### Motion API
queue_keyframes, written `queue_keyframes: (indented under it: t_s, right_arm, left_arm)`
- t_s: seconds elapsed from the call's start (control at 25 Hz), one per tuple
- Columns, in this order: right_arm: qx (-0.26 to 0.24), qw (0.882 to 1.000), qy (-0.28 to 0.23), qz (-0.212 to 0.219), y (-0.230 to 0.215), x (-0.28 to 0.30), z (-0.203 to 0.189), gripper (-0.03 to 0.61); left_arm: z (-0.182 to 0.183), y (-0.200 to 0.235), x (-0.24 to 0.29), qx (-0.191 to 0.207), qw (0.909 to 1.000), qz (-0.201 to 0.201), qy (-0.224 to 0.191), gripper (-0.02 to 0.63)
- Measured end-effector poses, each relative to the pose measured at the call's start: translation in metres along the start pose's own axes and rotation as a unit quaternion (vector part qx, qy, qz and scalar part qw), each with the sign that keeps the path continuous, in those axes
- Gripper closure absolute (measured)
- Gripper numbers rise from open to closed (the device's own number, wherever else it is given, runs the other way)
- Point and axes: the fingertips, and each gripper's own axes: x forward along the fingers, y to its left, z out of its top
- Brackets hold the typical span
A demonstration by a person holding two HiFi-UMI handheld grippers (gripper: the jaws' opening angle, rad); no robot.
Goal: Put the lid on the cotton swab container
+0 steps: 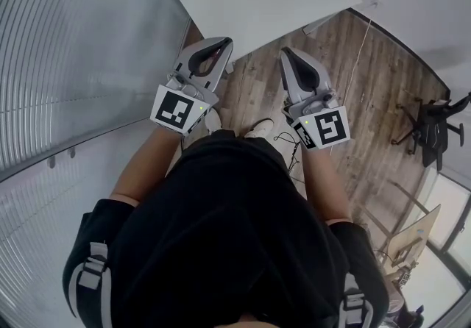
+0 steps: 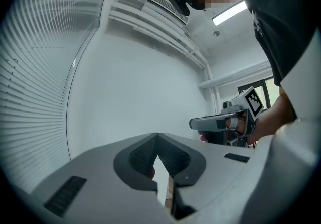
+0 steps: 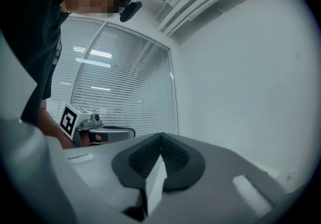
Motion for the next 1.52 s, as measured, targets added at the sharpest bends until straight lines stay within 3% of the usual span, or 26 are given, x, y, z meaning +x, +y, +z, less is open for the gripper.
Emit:
queue_keyframes:
  t_s: [0.44,0.48,0.6,0.8,0.88,1.52]
  right_arm:
    - [-0.002,1.0,0.009,-0.008,0.003,-0.012,-0.007,0.568]
    - [-0.002,1.0,0.01,-0.007,0.002,-0.013,-0.007,0.562]
    - [0.002,1.0,0.018,-0.005,0.0,-0.015,-0.009,0.426]
    - [0.005,1.0,0.018,-0.002,-0.001,-0.019,-0.008,0.337]
    - [0.005,1.0,0.02,-0.003,-0.002,-0.02,-0.01,0.313]
    - [0.0,1.0,0.026,-0.014,-0.009,-0.05,-0.011,0.287]
  left_arm:
    - [-0.007,-0.005,-0.009,0.002,0.9999,0.012,0.001,0.6]
    - [-0.008,-0.006,-0.009,0.007,0.9999,0.014,0.003,0.568]
    - [-0.01,-0.009,-0.007,0.013,0.9998,0.012,0.003,0.471]
    - [-0.008,-0.014,-0.005,0.009,0.9999,0.01,0.002,0.325]
    - [-0.008,-0.015,-0.005,0.009,0.9999,0.013,0.001,0.302]
    - [-0.009,-0.049,0.002,0.016,0.9998,-0.006,0.006,0.287]
